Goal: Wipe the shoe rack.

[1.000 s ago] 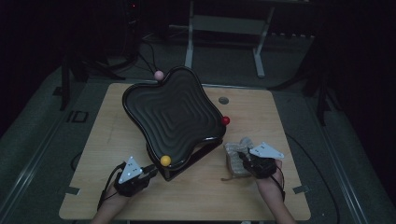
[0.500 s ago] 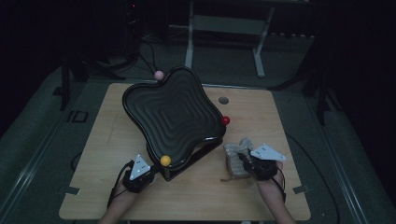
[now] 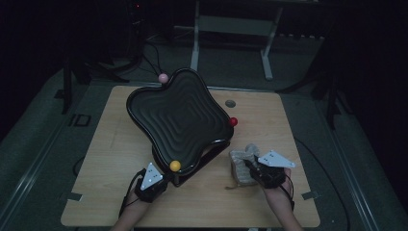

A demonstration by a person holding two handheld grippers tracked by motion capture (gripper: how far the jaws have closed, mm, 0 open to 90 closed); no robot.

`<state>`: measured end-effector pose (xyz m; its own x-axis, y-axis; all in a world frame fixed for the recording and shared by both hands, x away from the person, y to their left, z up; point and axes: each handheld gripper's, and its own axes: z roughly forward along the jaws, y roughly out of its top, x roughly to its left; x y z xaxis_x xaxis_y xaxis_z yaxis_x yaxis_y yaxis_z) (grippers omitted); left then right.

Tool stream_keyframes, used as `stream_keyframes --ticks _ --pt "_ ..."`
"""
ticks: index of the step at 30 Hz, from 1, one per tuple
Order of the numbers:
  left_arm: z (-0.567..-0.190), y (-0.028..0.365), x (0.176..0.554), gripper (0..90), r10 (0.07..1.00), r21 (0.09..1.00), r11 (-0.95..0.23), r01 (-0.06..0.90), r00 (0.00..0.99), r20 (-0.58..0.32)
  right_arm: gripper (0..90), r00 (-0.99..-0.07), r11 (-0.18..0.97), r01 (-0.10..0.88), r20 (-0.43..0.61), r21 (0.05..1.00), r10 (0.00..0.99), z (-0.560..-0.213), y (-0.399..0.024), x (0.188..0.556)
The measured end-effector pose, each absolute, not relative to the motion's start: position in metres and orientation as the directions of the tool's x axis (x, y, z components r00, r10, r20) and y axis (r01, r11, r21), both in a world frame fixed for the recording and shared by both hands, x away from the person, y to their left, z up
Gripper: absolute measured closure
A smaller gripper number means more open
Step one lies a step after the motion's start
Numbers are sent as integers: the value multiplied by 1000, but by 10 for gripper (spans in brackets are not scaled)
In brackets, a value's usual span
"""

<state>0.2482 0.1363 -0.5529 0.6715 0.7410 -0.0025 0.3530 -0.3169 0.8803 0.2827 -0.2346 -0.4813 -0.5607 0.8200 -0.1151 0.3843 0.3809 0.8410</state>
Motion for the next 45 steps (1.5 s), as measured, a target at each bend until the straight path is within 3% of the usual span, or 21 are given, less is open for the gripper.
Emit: stream_keyframes --ticks 26,30,35,45 --pt "-548 43 238 883 607 890 -369 270 795 11 703 -562 351 362 -99 864 821 -470 -242 269" --pt "-548 33 229 849 584 894 -377 242 812 27 703 -561 346 359 -95 867 822 -468 -243 268" --pt "-546 51 213 793 589 889 -374 264 808 7 704 -561 345 352 -99 870 822 -463 -246 266" --pt "-544 133 221 587 737 904 -293 313 675 5 703 -570 347 336 -103 876 815 -455 -247 254"
